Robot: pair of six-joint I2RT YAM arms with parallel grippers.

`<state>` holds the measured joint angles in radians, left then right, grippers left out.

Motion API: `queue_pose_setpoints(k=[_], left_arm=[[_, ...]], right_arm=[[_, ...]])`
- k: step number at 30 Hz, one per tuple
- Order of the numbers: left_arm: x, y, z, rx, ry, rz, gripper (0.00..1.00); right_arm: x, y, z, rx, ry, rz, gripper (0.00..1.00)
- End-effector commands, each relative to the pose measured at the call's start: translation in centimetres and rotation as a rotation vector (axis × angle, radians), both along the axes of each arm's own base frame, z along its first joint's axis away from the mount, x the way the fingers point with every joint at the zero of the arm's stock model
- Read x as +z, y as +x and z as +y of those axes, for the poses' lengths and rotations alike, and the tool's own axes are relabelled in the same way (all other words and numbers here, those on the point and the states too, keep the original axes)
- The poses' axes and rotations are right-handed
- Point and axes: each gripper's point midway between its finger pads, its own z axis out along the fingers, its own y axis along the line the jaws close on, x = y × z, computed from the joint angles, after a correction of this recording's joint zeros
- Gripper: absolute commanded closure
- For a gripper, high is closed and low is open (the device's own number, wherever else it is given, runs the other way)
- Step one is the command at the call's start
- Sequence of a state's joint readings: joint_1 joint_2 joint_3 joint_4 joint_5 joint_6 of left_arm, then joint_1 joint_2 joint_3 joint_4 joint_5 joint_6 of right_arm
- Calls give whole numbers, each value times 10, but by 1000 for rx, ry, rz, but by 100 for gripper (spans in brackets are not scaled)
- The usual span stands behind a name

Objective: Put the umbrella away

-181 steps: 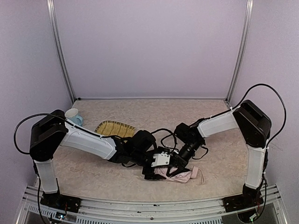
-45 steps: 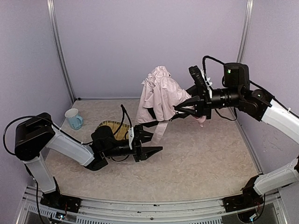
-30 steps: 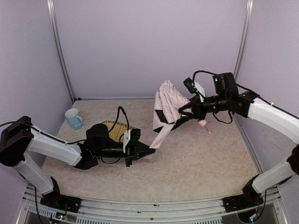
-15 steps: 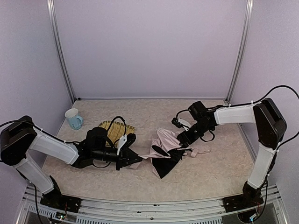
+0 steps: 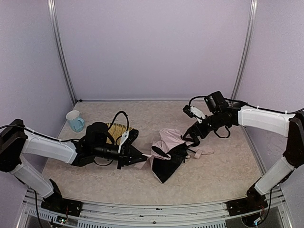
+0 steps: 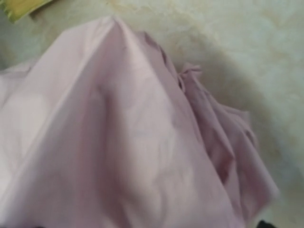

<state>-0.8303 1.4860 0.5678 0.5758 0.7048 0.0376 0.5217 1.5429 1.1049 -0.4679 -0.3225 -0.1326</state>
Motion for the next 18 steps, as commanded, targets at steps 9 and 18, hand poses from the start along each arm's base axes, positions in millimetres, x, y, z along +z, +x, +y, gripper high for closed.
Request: queue_pose_setpoints(k=[9, 18], left_arm=[[117, -21, -26, -129, -214, -123, 100], [150, -18, -36, -140, -295, -89, 100]], right_arm=[[0, -39, -9, 31, 50, 14, 19], [-24, -48, 17, 145, 33, 10, 15]])
